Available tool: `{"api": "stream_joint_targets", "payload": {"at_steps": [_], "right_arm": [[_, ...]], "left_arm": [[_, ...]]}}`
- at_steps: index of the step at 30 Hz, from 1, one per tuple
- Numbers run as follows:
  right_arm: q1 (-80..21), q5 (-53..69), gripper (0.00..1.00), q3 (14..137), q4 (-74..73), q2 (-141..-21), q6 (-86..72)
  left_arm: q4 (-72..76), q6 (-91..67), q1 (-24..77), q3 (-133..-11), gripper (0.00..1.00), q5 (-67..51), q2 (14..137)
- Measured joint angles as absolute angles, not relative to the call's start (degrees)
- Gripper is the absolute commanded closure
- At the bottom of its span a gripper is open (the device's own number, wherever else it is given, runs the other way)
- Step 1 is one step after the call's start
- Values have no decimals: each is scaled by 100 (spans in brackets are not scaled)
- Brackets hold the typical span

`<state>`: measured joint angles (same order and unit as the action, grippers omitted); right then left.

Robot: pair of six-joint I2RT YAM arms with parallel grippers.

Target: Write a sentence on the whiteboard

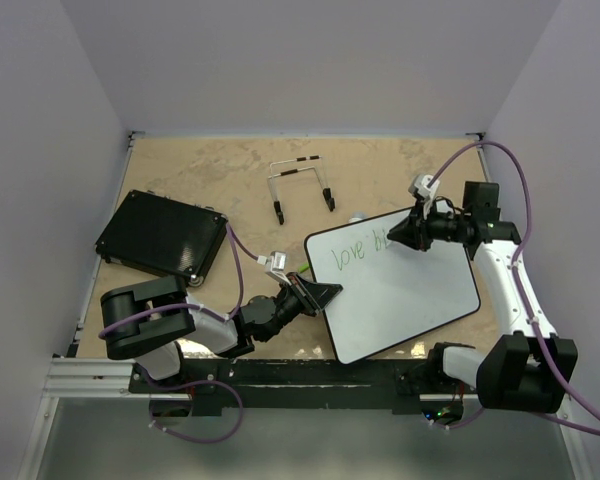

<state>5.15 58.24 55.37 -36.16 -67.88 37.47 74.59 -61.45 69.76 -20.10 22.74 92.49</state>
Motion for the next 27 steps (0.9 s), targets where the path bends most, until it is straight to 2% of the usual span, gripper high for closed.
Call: {"api": "stream_joint_targets", "payload": {"at_steps": [11, 27], "right_arm": [[515, 5793, 100, 5640, -2875, -6792, 3146], [515, 5621, 100, 5640, -2646, -6925, 3002]], "left_arm": [[7461, -6143, 6976, -2010, 100, 2274, 9249], [7461, -6143, 6976, -2008, 100, 2274, 9249]]}}
